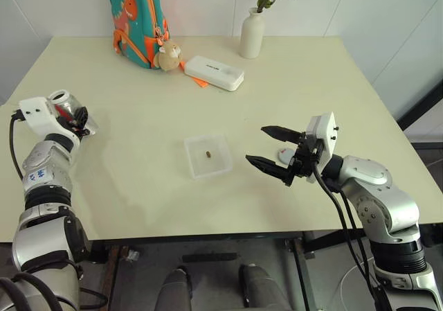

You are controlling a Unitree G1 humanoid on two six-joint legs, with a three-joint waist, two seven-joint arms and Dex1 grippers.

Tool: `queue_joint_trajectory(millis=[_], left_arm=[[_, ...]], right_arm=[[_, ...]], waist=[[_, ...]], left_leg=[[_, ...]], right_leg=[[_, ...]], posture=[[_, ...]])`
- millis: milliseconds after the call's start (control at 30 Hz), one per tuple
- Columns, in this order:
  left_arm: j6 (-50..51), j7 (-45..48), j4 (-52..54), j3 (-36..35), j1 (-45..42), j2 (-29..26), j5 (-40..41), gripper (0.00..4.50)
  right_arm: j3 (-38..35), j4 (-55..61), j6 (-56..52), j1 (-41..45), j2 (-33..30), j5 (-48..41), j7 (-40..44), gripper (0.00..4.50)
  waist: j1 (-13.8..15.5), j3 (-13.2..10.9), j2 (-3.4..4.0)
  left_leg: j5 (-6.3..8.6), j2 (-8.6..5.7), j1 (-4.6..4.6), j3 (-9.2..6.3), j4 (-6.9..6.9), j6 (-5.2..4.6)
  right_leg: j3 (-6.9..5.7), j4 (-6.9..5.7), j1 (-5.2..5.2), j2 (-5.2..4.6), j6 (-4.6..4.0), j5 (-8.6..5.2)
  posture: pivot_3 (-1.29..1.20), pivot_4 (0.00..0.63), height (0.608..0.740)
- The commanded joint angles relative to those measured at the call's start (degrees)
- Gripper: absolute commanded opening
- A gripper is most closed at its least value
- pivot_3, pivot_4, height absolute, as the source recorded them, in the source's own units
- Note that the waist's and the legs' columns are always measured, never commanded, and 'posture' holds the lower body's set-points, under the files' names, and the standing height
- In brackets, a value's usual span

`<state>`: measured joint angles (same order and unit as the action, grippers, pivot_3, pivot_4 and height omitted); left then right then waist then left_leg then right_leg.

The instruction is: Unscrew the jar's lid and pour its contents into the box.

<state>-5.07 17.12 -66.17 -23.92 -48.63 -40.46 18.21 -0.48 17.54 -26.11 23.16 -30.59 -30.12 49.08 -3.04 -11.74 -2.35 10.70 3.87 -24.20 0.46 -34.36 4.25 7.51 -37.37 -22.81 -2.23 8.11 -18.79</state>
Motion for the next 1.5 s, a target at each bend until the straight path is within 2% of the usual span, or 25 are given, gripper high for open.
queue_joint_trajectory(millis=[33,167,233,433,567,667,800,933,1033,1133,1200,1267,1333,1433,1500], left_arm=[[-6.02,1.18,-1.76,-1.77,0.67,-0.74,-0.02,2.00],[-7.78,4.14,-2.92,-0.71,2.01,-0.42,-1.24,2.00],[-8.47,4.90,-2.97,-0.62,2.93,-0.47,-1.48,2.73],[-9.88,6.26,-1.81,-0.56,5.77,-1.15,-2.05,4.46],[-8.33,7.26,0.77,-0.41,9.05,-2.05,-2.27,4.46],[-7.32,8.10,6.51,-1.08,13.71,-2.80,-1.72,4.46],[-5.51,9.10,18.71,-1.79,22.99,-3.46,-1.39,4.46],[-6.70,11.47,31.97,-2.75,36.04,-5.91,-2.76,4.46],[-7.53,13.89,38.60,-3.56,41.87,-7.65,-2.69,4.46],[-6.34,17.62,46.60,-5.54,44.63,-9.08,0.33,4.46],[-9.74,23.54,50.98,-3.54,46.60,-11.42,-0.79,4.46],[-10.44,27.79,54.57,-1.44,45.96,-12.84,-0.62,4.46],[-5.13,31.10,58.58,0.57,44.02,-12.33,3.66,4.46],[-1.76,36.13,62.73,5.52,42.10,-11.92,4.90,4.46],[-1.19,37.71,63.48,8.27,39.56,-10.88,4.79,4.46]], right_arm=[[-0.08,0.48,2.54,0.34,-0.90,0.67,1.82,4.48],[0.40,-0.05,3.58,0.62,-1.14,1.67,2.84,4.48],[0.59,-0.19,3.80,0.82,-1.07,2.01,3.13,4.50],[1.06,0.05,3.47,1.41,-0.59,2.26,3.14,4.50],[1.38,0.50,3.07,1.64,-0.44,1.95,2.71,4.50],[1.35,0.80,2.83,1.55,-0.60,1.68,2.56,4.50],[0.85,1.03,2.53,1.08,-0.98,1.17,2.63,4.50],[0.35,0.27,2.45,0.77,-1.90,0.35,4.04,4.50],[0.58,-0.59,3.45,0.65,-2.82,0.43,6.15,4.50],[0.32,-2.37,6.09,0.75,-4.19,1.44,8.85,4.50],[-0.17,-3.45,7.72,0.93,-4.50,1.94,9.58,4.50],[-0.60,-4.98,9.48,1.13,-5.29,2.56,10.76,4.50],[-1.01,-6.41,11.64,1.22,-6.07,3.30,11.68,4.50],[-1.84,-7.90,14.17,0.92,-6.96,4.23,12.40,4.50],[-2.58,-8.56,14.74,0.64,-7.45,4.43,12.43,4.50]], waist=[[0.01,0.00,-0.01],[-0.02,0.01,-0.02],[-0.02,0.01,-0.02],[-0.13,0.01,-0.02],[-0.14,0.01,-0.03],[-0.29,0.01,-0.03],[-0.21,0.02,-0.03],[-0.39,0.03,-0.05],[-0.33,0.04,-0.06],[0.05,0.08,-0.16],[-0.02,0.12,-0.22],[-0.14,0.13,-0.22],[-0.16,0.13,-0.20],[-0.21,0.14,-0.20],[-0.39,0.13,-0.19]], left_leg=[[0.00,0.00,0.00,0.00,0.00,0.00],[0.00,0.00,0.00,0.02,0.02,0.01],[0.00,0.00,0.01,0.02,0.04,0.01],[0.01,0.00,0.02,0.03,0.11,0.02],[0.01,0.00,0.01,0.03,0.13,0.03],[0.01,0.01,0.02,0.04,0.20,0.03],[0.02,0.04,0.04,0.05,0.29,0.05],[0.05,0.06,0.05,0.12,0.38,0.07],[0.06,0.06,0.07,0.12,0.45,0.07],[0.06,0.06,0.05,0.14,0.49,0.07],[0.06,0.06,0.04,0.17,0.51,0.06],[0.07,0.06,0.06,0.25,0.57,0.05],[0.08,0.04,0.08,0.41,0.74,0.03],[0.06,0.05,0.07,0.42,0.80,-0.07],[0.08,0.06,0.07,0.43,0.83,-0.06]], right_leg=[[0.00,0.00,0.00,0.00,0.00,0.00],[0.00,0.02,0.00,0.00,0.00,0.00],[-0.01,0.02,0.00,0.00,-0.01,-0.01],[0.00,0.06,-0.01,0.00,-0.04,-0.02],[0.00,0.09,-0.01,-0.01,-0.05,-0.02],[0.00,0.11,-0.02,-0.01,-0.06,-0.03],[0.00,0.15,-0.03,-0.02,-0.11,-0.06],[0.00,0.25,-0.03,-0.08,-0.18,-0.08],[-0.02,0.33,-0.04,-0.10,-0.27,-0.11],[-0.06,0.47,-0.03,-0.19,-0.84,-0.37],[-0.08,0.57,0.02,-0.24,-1.26,-0.54],[-0.08,0.76,0.09,-0.28,-1.34,-0.50],[-0.07,0.96,0.13,-0.38,-1.39,-0.46],[-0.06,1.00,0.12,-0.34,-1.37,-0.45],[-0.05,1.00,0.06,-0.30,-0.95,-0.25]], posture=[[0.00,0.150,0.740],[0.00,0.150,0.740],[0.00,0.150,0.740],[0.00,0.150,0.740],[0.00,0.150,0.740],[0.00,0.150,0.740],[0.00,0.150,0.740],[0.00,0.150,0.740],[0.00,0.150,0.740],[0.00,0.150,0.740],[0.00,0.150,0.740],[0.00,0.150,0.740],[0.00,0.150,0.740],[0.00,0.150,0.740],[0.00,0.150,0.740]])
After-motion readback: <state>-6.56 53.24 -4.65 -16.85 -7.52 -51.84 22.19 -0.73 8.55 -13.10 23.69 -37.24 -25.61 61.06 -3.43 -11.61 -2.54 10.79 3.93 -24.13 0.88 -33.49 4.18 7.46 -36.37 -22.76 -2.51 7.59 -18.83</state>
